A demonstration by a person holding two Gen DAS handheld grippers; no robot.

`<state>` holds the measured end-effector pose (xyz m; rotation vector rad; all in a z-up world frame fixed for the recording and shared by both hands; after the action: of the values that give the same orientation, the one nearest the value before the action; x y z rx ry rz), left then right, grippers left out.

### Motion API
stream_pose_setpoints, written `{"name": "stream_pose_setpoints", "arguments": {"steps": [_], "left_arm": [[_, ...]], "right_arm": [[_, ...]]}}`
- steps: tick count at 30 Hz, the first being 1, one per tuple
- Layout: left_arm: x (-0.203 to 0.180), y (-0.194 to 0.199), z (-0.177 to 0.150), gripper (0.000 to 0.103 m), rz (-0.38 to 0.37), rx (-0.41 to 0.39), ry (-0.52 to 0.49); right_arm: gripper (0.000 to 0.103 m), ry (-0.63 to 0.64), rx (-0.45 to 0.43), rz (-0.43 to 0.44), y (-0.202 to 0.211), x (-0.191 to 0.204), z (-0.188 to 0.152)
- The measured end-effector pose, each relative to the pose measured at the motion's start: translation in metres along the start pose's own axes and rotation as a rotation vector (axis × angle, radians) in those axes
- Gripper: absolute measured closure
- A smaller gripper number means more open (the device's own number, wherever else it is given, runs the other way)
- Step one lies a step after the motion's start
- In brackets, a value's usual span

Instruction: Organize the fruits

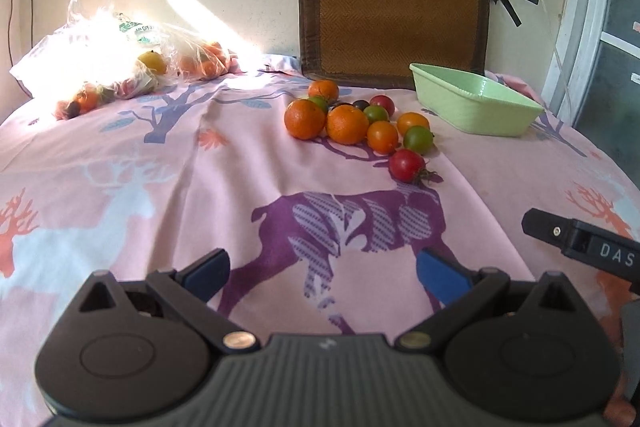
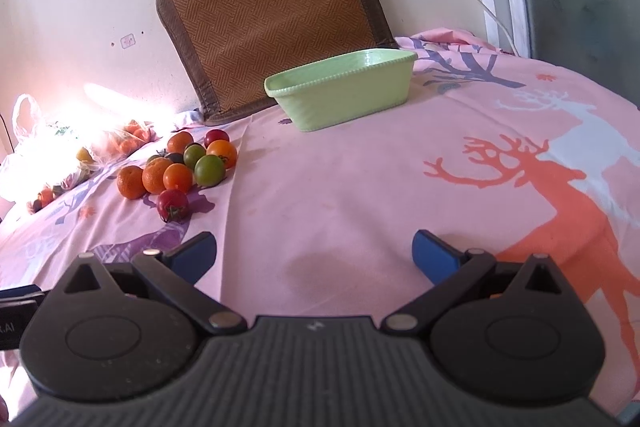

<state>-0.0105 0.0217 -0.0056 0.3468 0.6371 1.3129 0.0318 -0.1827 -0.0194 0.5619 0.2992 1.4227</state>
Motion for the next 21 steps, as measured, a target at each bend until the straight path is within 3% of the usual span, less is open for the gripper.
{"name": "stream_pose_setpoints", "arguments": {"steps": [13, 21], "left_arm": [[0.004, -0.005, -0.006, 0.0, -0.012, 0.017, -0.044], [0.013, -0.001, -0.005, 0.0, -0.058, 0.01, -0.035]], "right_arm": [[0.0, -0.012, -0.019, 0.007, 0.0, -0.002, -0.004], [0.0, 0.012, -0.008, 0.014, 0.0, -0.001, -0.002]]}}
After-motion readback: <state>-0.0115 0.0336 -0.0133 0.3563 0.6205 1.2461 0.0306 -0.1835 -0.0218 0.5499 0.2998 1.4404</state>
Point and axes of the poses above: each gripper's, at about its wrist camera, not at the fingertips, and y roughly against the way its jaws point, x to its left, z to its top, the point moved 1 cm from there along -y, roughly the way its jaws point, and after that the axes turned 14 degrees about -z, right-handed, at the moved point
